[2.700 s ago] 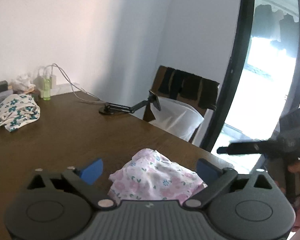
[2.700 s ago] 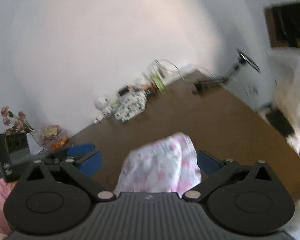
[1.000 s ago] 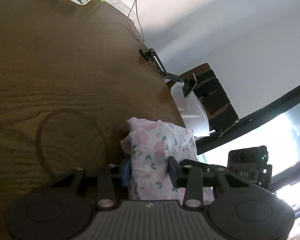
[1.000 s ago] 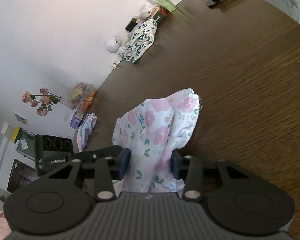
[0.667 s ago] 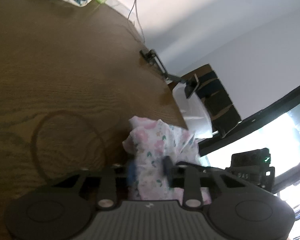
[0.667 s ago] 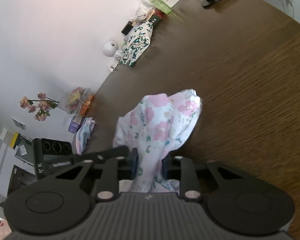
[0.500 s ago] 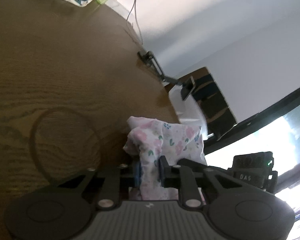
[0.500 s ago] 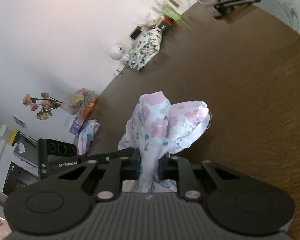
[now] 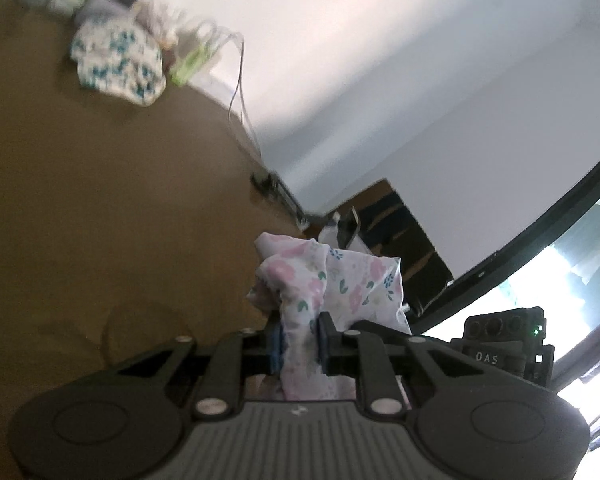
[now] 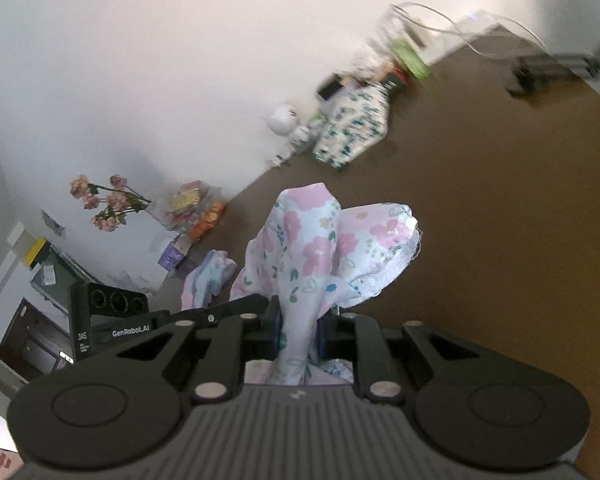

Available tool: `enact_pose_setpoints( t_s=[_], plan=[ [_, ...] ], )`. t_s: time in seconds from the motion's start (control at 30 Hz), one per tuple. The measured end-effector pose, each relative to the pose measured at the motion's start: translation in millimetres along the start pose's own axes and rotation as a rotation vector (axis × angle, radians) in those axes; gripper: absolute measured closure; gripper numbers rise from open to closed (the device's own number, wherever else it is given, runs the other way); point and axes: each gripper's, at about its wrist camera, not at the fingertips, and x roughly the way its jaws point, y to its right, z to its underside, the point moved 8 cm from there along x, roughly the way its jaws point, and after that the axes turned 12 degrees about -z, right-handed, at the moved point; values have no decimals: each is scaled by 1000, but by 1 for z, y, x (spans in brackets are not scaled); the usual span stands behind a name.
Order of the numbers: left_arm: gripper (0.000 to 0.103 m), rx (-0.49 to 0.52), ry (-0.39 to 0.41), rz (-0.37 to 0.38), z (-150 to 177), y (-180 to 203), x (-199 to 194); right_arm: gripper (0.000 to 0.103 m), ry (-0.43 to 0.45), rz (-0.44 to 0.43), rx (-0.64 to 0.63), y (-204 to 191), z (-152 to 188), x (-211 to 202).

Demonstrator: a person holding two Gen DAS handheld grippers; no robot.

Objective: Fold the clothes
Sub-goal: 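Lift the folded dress with both grippers and carry it toward the clothes stack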

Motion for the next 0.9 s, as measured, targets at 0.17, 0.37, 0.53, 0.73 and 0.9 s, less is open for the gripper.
enact_pose_setpoints(
  t_s=[0.17, 0.37, 0.53, 0.73, 0.9],
  plan=[
    [87, 37, 88, -30, -33, 3, -26, 88, -4, -13, -100, -32, -31, 24],
    [88, 69, 197, -79, -89, 4, -52, 88, -10, -39, -191, -62, -79, 59],
    [88, 57, 252, -121, -147, -7, -56, 88, -33, -62, -231, -70, -133, 96],
    [88, 23, 283, -191, -228, -27, -30, 88, -43, -71, -213, -55, -203, 149],
    [88, -31, 265, -247, -298, -28, 23, 88, -38, -54, -167, -20, -252, 198]
  ],
)
